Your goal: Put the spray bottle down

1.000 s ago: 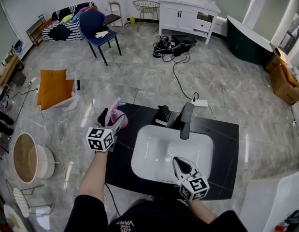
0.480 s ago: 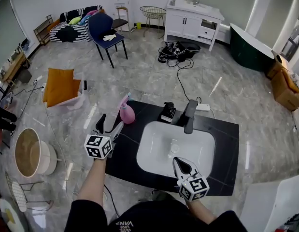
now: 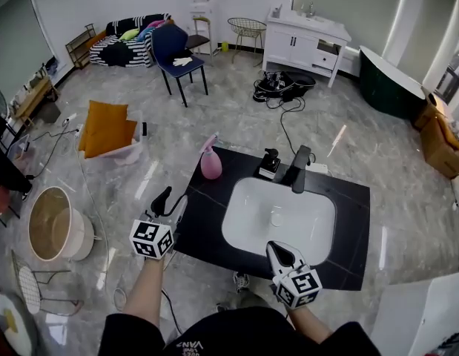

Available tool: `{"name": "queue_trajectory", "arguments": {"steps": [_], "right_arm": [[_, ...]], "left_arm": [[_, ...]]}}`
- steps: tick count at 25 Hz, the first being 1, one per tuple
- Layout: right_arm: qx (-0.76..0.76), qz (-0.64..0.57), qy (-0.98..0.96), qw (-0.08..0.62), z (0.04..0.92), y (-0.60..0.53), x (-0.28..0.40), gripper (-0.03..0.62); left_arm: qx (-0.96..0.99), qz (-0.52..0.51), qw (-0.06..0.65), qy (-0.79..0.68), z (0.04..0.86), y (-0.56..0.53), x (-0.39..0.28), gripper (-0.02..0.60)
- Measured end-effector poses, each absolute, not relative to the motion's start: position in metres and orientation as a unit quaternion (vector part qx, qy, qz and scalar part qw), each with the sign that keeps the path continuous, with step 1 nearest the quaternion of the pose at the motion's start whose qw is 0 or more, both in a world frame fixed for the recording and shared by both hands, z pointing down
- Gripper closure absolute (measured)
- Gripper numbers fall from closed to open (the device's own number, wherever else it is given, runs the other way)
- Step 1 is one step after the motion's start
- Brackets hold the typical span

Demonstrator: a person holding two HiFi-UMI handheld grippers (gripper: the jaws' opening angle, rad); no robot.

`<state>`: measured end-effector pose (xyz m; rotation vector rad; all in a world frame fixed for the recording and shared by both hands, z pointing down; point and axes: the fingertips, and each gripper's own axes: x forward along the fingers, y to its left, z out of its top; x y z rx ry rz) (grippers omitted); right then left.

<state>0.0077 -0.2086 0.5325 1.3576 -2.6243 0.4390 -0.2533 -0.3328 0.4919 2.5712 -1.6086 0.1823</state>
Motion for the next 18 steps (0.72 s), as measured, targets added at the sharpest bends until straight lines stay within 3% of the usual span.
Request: {"name": "queue_trajectory", "arguments": {"steps": [12,18], "right_arm": [[0.438,0.136,-0.885,0.076,0.522,-0.145,-0.026,0.594],[0.429,0.139,-0.889,0.075,0.520,-0.120,-0.040,0.594]], "left_arm": [[0.837,0.053,0.057,-0.542,0.482,-0.223,-0.274,0.569],[0.842,0.049,0.066,-0.534,0.481,-0.173,-0.273,0.571]]}}
